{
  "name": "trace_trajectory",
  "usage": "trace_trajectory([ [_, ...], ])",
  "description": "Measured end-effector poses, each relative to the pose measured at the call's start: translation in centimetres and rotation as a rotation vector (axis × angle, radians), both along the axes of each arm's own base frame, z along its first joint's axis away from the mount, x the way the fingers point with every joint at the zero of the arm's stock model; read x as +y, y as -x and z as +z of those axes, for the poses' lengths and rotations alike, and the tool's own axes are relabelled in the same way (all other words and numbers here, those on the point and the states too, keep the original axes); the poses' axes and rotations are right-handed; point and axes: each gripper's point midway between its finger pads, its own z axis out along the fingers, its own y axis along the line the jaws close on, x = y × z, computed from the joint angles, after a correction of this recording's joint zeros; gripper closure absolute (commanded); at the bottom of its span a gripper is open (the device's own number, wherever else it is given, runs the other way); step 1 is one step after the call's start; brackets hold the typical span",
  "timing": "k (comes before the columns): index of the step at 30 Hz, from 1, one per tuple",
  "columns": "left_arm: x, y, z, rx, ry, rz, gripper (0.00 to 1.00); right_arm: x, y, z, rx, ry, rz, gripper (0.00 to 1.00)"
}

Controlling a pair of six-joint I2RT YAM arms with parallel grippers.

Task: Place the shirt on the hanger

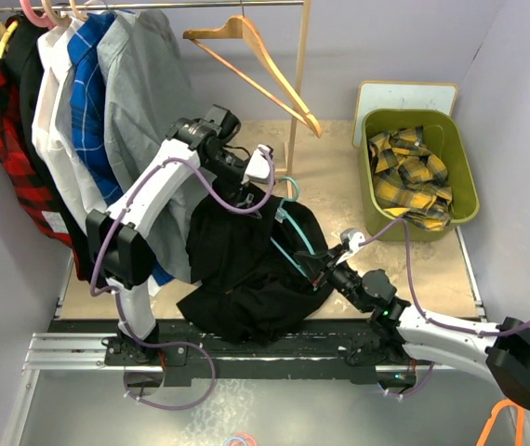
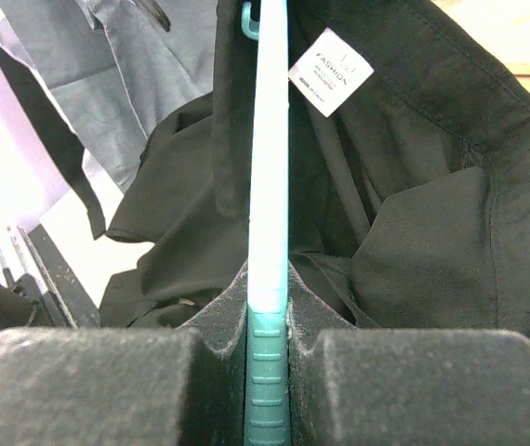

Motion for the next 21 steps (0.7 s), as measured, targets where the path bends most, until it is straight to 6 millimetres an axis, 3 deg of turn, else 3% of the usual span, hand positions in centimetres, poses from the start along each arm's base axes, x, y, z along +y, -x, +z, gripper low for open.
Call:
trace_trajectory([
  [4, -0.8, 0.1, -1.1, 0.041, -0.036, -0.042, 0.09, -0.1, 0.0, 0.1, -0.013, 0.009, -0.001, 1.0],
  [8, -1.0, 0.3, -2.7, 0.099, -0.077, -0.065, 0.24, -0.2, 0.0, 0.2, -0.026, 0.017, -0.002, 1.0],
  [12, -1.0, 0.7, -4.0, 0.14, -0.114, -0.082, 0.3, -0.3, 0.0, 0.4, -0.039, 0.024, -0.004, 1.0],
  [14, -0.9, 0.9, -4.3, 0.149, -0.123, -0.084, 0.42, -0.4, 0.0, 0.4, -0.041, 0.026, -0.005, 1.0],
  [16, -0.9, 1.0, -4.3, 0.155, -0.125, -0.085, 0.68, -0.4, 0.1, 0.6, -0.047, 0.026, -0.003, 1.0],
  [17, -0.9, 1.0, -4.3, 0.155, -0.123, -0.087, 0.75, -0.4, 0.2, 0.7, -0.051, 0.024, -0.001, 1.0],
  [20, -0.7, 1.3, -4.3, 0.161, -0.125, -0.095, 0.79, -0.5, 0.2, 0.7, -0.057, 0.033, 0.001, 1.0],
  [21, -0.7, 1.4, -4.3, 0.167, -0.128, -0.096, 0.9, -0.6, 0.2, 0.6, -0.059, 0.04, 0.0, 1.0],
])
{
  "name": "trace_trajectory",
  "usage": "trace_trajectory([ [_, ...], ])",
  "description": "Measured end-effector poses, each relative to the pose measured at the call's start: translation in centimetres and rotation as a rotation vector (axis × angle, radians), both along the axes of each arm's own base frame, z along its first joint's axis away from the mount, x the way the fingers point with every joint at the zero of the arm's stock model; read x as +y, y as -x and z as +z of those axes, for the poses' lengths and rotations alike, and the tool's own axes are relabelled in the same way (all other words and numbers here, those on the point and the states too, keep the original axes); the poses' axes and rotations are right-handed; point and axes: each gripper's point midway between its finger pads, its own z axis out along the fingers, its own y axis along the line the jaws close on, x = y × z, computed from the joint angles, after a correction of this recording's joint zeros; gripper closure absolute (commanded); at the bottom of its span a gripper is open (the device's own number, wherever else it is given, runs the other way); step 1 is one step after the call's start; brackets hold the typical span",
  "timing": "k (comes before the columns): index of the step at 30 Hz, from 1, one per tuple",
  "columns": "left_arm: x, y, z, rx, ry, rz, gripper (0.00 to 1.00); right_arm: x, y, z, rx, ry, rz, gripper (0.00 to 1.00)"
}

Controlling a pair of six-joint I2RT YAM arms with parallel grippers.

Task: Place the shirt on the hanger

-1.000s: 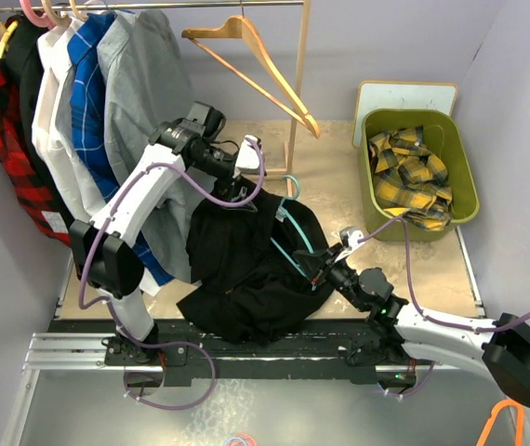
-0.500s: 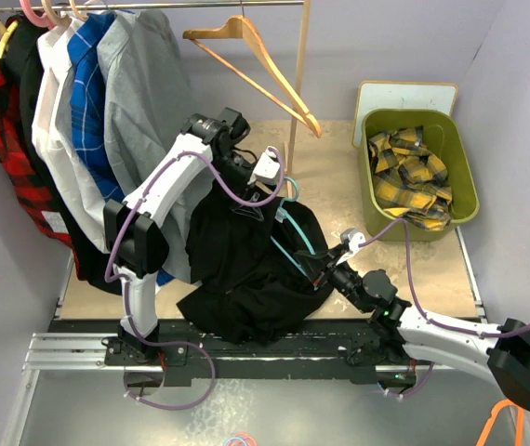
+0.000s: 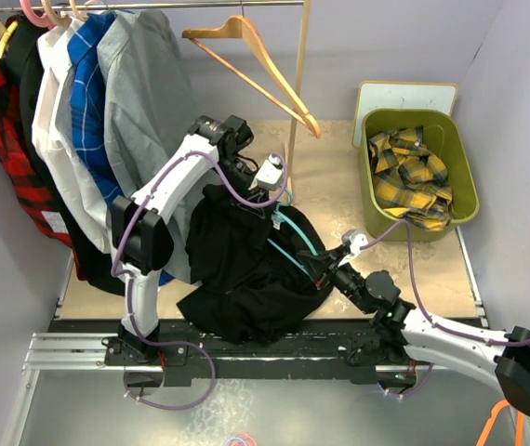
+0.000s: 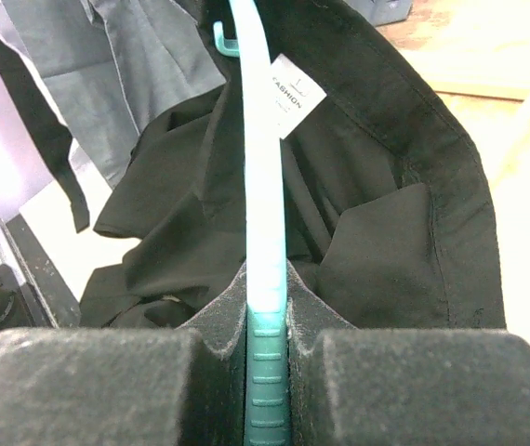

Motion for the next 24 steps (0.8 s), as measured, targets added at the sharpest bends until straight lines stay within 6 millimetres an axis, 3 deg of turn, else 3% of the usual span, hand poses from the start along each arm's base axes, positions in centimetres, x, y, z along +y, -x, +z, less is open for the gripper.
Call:
trace_trajectory([
  [1, 0.0, 0.1, 0.0, 0.005, -0.002, -0.001, 1.0, 0.0, 0.0, 0.0, -0.001, 0.004, 0.0, 1.0],
  [9, 0.7, 1.6, -0.1, 0.064, -0.02, 0.02, 1.0, -0.3, 0.3, -0.2, -0.013, 0.035, 0.004, 1.0],
  [11, 0.9, 2.2, 0.6, 0.06, -0.011, 0.044, 1.0, -0.3, 0.5, 0.5, -0.028, 0.023, 0.013, 0.87],
  [13, 1.4, 3.1, 1.8, 0.042, 0.002, 0.08, 1.0, -0.3, 0.6, 1.5, -0.042, 0.009, 0.023, 0.67],
  [15, 2.4, 4.5, 3.4, 0.011, 0.018, 0.132, 1.0, -0.5, 0.6, 2.8, -0.059, -0.014, 0.013, 0.42],
  [16, 2.9, 5.3, 4.3, -0.002, 0.03, 0.156, 1.0, -0.6, 0.4, 3.8, -0.068, -0.032, 0.002, 0.15],
  [17, 3.4, 5.9, 5.5, -0.019, 0.048, 0.179, 1.0, -0.8, 0.2, 4.9, -0.077, -0.054, -0.014, 0.02],
  [21, 5.6, 6.2, 10.8, -0.127, 0.169, 0.291, 1.0, -1.9, 0.5, 9.4, -0.117, -0.135, -0.04, 0.0],
  [24, 7.3, 6.9, 12.0, -0.167, 0.192, 0.353, 1.0, -3.3, 1.0, 11.7, -0.124, -0.186, -0.066, 0.0],
])
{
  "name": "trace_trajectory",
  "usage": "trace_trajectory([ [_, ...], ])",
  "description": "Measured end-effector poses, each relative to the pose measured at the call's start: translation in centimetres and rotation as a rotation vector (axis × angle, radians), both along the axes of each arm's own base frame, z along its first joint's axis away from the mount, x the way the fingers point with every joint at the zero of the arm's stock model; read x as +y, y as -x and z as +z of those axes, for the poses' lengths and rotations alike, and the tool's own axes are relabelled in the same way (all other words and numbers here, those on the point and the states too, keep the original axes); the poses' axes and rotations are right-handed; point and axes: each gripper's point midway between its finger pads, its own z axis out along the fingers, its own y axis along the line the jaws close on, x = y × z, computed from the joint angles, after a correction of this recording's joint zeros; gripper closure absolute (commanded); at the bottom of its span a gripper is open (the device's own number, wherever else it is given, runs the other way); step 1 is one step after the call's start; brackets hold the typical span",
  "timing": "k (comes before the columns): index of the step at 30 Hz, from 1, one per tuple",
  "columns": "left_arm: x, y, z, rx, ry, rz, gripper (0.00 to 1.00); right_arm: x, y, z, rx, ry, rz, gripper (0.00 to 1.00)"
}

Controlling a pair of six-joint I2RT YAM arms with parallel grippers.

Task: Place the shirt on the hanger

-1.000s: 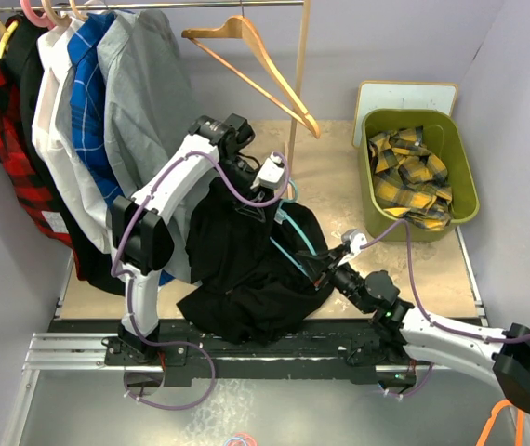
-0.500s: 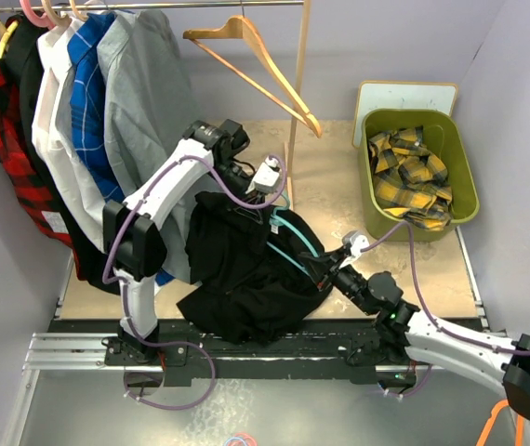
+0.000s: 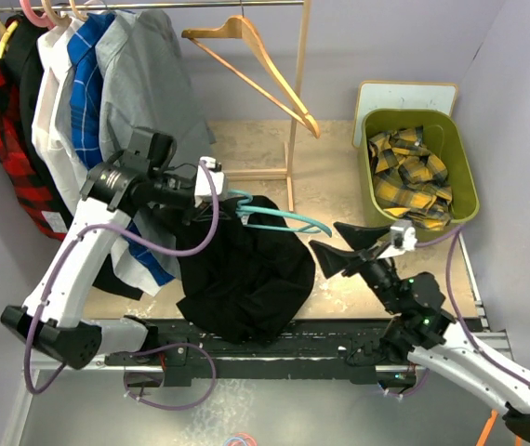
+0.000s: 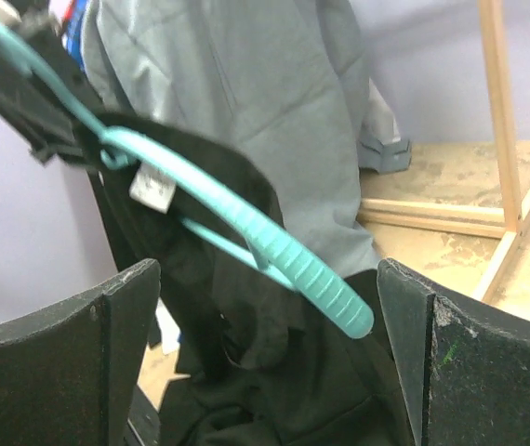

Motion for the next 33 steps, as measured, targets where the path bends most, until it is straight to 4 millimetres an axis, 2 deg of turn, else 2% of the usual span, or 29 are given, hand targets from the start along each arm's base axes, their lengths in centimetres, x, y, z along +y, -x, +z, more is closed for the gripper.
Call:
trace_trajectory([
  [4, 1.0, 1.1, -0.6, 0.018, -0.008, 0.071, 1.0, -2.0, 1.2, 2.5, 0.001, -0.083, -0.01, 0.0],
  [8, 2.2, 0.4, -0.5, 0.052, 0.009, 0.181, 1.0, -2.4, 1.8, 2.4, 0.039, -0.116, 0.008, 0.02],
  [14, 3.5, -1.0, 1.4, 0.067, 0.089, 0.283, 1.0, 0.4, 0.9, -1.8, 0.227, -0.075, 0.057, 0.1],
  [19, 4.6, -1.6, 2.1, 0.091, 0.127, 0.328, 1.0, 2.2, -0.3, -5.3, 0.328, -0.069, 0.055, 0.14],
  [26, 4.9, -1.7, 2.3, 0.108, 0.146, 0.33, 1.0, 6.6, -2.5, -7.0, 0.387, -0.039, 0.102, 0.17],
  [29, 4.8, -1.7, 2.2, 0.121, 0.147, 0.322, 1.0, 7.9, -2.8, -7.8, 0.405, -0.048, 0.132, 0.19],
  [33, 4.7, -2.1, 1.9, 0.136, 0.143, 0.319, 1.0, 9.0, -3.1, -7.5, 0.393, -0.082, 0.165, 0.25],
])
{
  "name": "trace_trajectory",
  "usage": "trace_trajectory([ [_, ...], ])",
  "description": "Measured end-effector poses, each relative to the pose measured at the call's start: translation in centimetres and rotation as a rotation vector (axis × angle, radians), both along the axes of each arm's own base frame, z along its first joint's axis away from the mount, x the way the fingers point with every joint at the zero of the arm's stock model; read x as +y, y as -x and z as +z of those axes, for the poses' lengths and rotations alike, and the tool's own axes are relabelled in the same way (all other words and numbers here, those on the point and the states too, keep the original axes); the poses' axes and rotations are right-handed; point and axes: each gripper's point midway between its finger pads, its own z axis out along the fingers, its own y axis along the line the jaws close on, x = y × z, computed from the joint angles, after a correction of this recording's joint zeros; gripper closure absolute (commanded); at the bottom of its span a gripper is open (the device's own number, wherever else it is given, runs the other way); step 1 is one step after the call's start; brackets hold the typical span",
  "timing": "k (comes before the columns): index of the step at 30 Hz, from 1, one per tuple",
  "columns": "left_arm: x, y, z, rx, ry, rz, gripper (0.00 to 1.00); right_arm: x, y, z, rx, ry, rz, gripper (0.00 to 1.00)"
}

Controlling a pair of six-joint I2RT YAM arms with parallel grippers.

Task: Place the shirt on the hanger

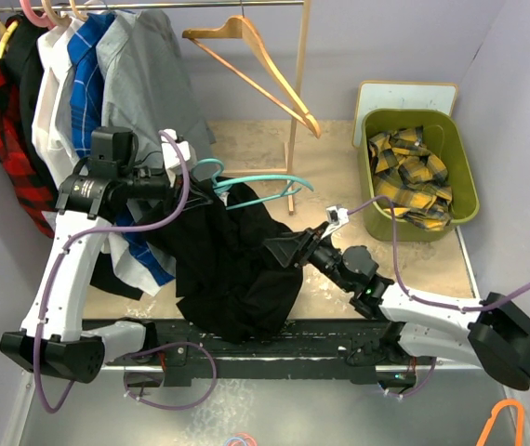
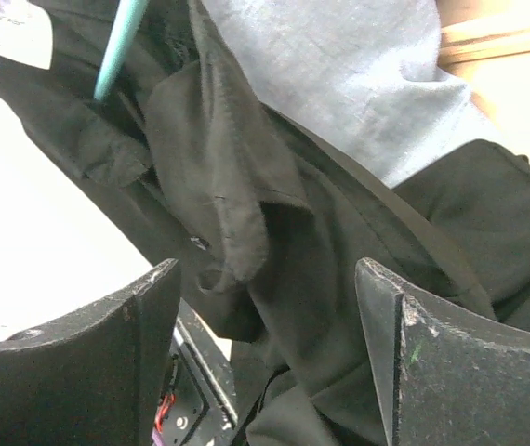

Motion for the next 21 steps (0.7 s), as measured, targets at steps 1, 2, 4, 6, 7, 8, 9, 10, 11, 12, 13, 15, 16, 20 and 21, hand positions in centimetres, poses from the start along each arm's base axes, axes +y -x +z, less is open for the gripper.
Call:
trace_trajectory([
  [1, 0.0, -0.1, -0.1, 0.002, -0.002, -0.001, 1.0, 0.2, 0.0, 0.1, -0.003, -0.009, 0.005, 0.29],
  [2, 0.0, -0.2, -0.2, 0.006, -0.003, -0.001, 1.0, 0.4, -0.1, 0.2, -0.006, -0.017, 0.01, 0.35],
  [4, 0.0, -0.3, -0.4, 0.013, -0.005, 0.0, 1.0, 0.8, 0.0, 0.4, -0.012, -0.034, 0.025, 0.48],
  [6, 0.0, -0.5, -0.6, 0.017, -0.008, 0.001, 1.0, 1.0, 0.0, 0.5, -0.013, -0.047, 0.034, 0.59],
  [7, 0.0, -0.6, -0.6, 0.018, -0.009, 0.002, 1.0, 1.2, 0.0, 0.6, -0.012, -0.055, 0.04, 0.64],
  [8, 0.0, -0.6, -0.7, 0.02, -0.01, 0.002, 1.0, 1.4, 0.1, 0.6, -0.013, -0.057, 0.048, 0.71],
  [9, 0.0, -0.7, -0.8, 0.021, -0.011, 0.003, 1.0, 1.5, 0.1, 0.6, -0.013, -0.061, 0.053, 0.79],
  [10, 0.0, -0.7, -0.8, 0.021, -0.014, 0.003, 1.0, 1.7, 0.1, 0.6, -0.012, -0.065, 0.058, 0.9],
  [11, 0.0, -0.8, -0.9, 0.019, -0.016, 0.002, 1.0, 1.8, 0.0, 0.5, -0.01, -0.067, 0.06, 0.99],
  [12, 0.0, -0.8, -1.0, 0.018, -0.02, 0.001, 1.0, 1.9, 0.0, 0.4, -0.008, -0.066, 0.061, 1.0],
  [13, 0.1, -0.8, -1.1, 0.017, -0.025, 0.0, 1.0, 1.9, 0.0, 0.3, -0.003, -0.067, 0.062, 1.0],
  [15, 0.2, -0.7, -1.3, 0.011, -0.037, -0.002, 1.0, 1.9, -0.1, 0.3, 0.003, -0.076, 0.057, 1.0],
  [16, 0.3, -0.7, -1.4, 0.006, -0.044, -0.003, 1.0, 1.7, -0.1, 0.3, 0.003, -0.081, 0.052, 1.0],
  [20, 0.6, -0.3, -0.8, -0.025, -0.071, -0.018, 1.0, 0.4, -0.6, 0.7, -0.001, -0.081, 0.0, 1.0],
  [21, 0.6, -0.2, -0.4, -0.034, -0.075, -0.023, 1.0, -0.1, -1.0, 1.0, -0.006, -0.086, -0.022, 1.0],
])
